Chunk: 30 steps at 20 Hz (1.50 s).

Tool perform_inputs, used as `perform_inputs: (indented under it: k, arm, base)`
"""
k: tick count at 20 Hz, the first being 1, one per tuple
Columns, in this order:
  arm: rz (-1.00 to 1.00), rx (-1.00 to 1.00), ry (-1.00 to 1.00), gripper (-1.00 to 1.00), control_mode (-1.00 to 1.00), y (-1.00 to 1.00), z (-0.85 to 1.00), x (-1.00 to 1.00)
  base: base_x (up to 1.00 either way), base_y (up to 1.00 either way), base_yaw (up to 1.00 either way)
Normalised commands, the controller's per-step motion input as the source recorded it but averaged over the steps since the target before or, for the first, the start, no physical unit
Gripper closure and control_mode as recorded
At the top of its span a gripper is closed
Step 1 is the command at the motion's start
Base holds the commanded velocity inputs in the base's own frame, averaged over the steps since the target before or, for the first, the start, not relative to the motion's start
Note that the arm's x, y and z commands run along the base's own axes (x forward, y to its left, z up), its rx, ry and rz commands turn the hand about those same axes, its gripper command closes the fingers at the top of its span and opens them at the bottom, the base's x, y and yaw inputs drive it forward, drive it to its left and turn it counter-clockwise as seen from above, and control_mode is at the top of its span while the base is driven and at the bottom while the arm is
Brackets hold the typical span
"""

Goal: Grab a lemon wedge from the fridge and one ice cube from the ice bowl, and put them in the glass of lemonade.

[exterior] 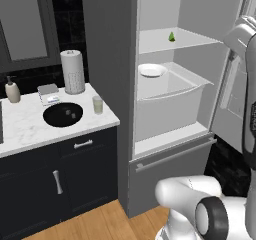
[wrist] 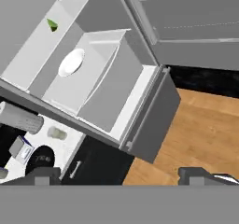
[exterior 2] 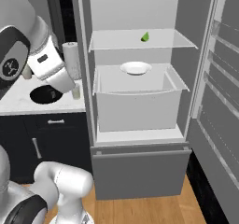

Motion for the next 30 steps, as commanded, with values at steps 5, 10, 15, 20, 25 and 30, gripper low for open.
perform_inputs:
  k: [5, 10, 15, 20, 25, 30]
  arm:
    - [0.61, -0.14, -0.15, -1.00, -1.00, 0.04, -0.40, -0.44]
    - [0.47, -0.30, -0.07, -1.00, -1.00, -0.01, -0.34, -0.25]
    - [0.24, -0.52, 0.08, -1.00, -1.00, 0.04, -0.23, -0.03]
    - [-0.02, -0.18, 0.15, -1.00, -1.00, 0.03, -0.03, 0.20]
    - [0.00, -0.02, -0.01, -1.00, -1.00, -0.37, -0.52, 0.45]
    - [0.00, -0.09, -0.01, -1.00, -1.00, -0.28, -0.84, 0.07]
  base:
    - [0.00, 0.00, 0.00]
    - [0.00, 0.00, 0.00]
    - [0.00, 0.00, 0.00]
    - [0.00, 0.00, 0.00]
    - [0.00, 0.00, 0.00]
    - [0.00, 0.00, 0.00]
